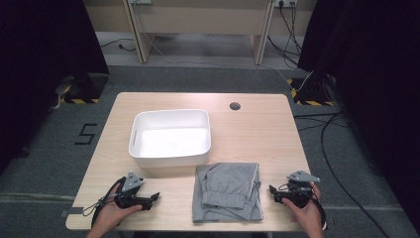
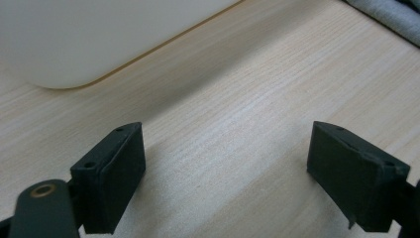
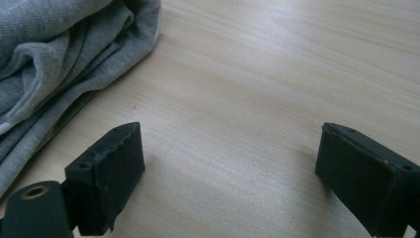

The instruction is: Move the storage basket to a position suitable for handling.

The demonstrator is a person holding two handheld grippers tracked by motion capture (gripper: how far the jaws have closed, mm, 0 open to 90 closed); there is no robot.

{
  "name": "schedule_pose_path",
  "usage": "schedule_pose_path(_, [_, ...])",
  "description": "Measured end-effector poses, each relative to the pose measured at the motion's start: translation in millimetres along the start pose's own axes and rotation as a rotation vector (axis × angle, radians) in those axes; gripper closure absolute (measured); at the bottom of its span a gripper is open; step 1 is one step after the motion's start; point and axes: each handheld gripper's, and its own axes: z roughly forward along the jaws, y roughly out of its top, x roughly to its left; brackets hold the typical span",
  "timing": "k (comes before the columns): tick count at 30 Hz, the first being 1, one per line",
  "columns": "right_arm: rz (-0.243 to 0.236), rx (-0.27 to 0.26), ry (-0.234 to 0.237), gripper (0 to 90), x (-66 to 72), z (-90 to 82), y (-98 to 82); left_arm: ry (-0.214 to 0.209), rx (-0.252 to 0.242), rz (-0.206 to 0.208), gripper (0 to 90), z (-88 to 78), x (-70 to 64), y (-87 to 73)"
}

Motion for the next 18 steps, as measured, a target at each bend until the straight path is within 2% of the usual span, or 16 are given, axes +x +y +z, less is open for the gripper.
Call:
schedule_pose_path(10, [-0.005, 0.002, 0.001, 12.2, -0.2, 0.7, 0.7, 0.001, 0.0, -0.003, 14.1, 0.1, -0.1, 0.1])
schedule_pose_path(18, [0.004, -0.005, -0.001, 17.5, -1.2, 0.3, 2.4, 0.001, 0.0, -0.003, 14.1, 0.1, -0.1, 0.1])
